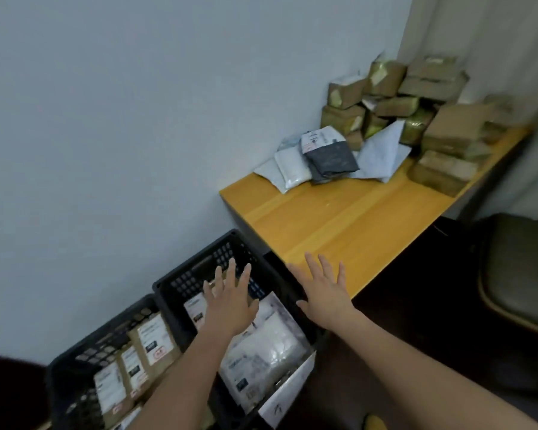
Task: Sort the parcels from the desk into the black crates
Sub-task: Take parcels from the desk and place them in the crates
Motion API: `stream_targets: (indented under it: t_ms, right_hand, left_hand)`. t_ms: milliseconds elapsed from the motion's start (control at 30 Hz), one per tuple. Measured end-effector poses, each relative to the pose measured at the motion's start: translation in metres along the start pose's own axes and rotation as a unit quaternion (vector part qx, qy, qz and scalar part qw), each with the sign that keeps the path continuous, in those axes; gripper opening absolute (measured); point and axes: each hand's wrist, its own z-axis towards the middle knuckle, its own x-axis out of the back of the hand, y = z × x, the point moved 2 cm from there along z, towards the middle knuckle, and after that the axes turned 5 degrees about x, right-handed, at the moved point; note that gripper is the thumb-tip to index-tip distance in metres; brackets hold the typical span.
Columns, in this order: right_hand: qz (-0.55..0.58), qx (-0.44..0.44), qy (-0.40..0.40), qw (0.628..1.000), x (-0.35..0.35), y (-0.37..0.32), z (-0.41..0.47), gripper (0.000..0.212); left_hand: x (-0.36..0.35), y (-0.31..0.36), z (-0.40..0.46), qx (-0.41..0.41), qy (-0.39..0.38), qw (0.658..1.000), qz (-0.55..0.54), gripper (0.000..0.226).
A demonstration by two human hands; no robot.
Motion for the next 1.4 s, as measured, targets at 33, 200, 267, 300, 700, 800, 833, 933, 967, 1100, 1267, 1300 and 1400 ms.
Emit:
stream_targets:
  t_ms: [33,200,267,300,700,800,833,933,967,1100,1267,1300,1400]
  right_hand:
    - [0.002,-0.008,0.009,1.000,0.013,0.024,-0.002,0.079]
    - [0.017,-0.056,0.055,0.997,0.070,0.144,-0.014,0.083]
    - [0.018,-0.081,0.061,0.995,0.092,0.190,-0.018,0.082]
    - [0.019,-0.094,0.063,0.993,0.102,0.211,-0.020,0.082]
    - [0.060,-0.161,0.059,0.983,0.142,0.343,0.041,0.078]
    - [0.060,-0.153,0.053,0.985,0.146,0.356,0.079,0.077]
    - [0.061,-0.151,0.055,0.985,0.149,0.361,0.093,0.077]
    - [0.062,-0.143,0.052,0.986,0.160,0.377,0.135,0.077]
    - [0.056,-0.137,0.042,0.988,0.165,0.384,0.149,0.076]
    - [0.063,-0.118,0.019,0.991,0.177,0.404,0.200,0.074]
    - [0.070,-0.094,-0.011,0.993,0.173,0.420,0.243,0.073]
    - [0.074,-0.090,-0.020,0.993,0.170,0.423,0.249,0.073]
    - [0.086,-0.073,-0.053,0.992,0.163,0.433,0.265,0.071]
  left_hand:
    - [0.008,0.026,0.006,-0.010,0.008,1.000,0.008,0.076]
    - [0.037,0.164,0.038,-0.053,0.005,0.998,0.016,0.075]
    - [0.047,0.212,0.050,-0.071,0.004,0.997,0.013,0.075]
    - [0.051,0.234,0.055,-0.081,0.005,0.997,0.010,0.075]
    - [0.081,0.323,0.161,-0.081,0.017,0.996,0.028,0.075]
    - [0.087,0.324,0.210,-0.049,0.006,0.999,0.022,0.072]
    - [0.089,0.325,0.228,-0.041,0.002,0.999,0.019,0.070]
    - [0.092,0.331,0.282,-0.029,-0.006,0.999,0.028,0.067]
    - [0.091,0.333,0.298,-0.026,-0.016,0.999,0.027,0.065]
    - [0.087,0.338,0.343,-0.021,-0.064,0.997,0.029,0.048]
    - [0.072,0.336,0.385,-0.007,-0.114,0.993,0.033,0.026]
    - [0.069,0.335,0.392,-0.006,-0.117,0.993,0.034,0.027]
    - [0.062,0.333,0.406,-0.007,-0.114,0.993,0.028,0.037]
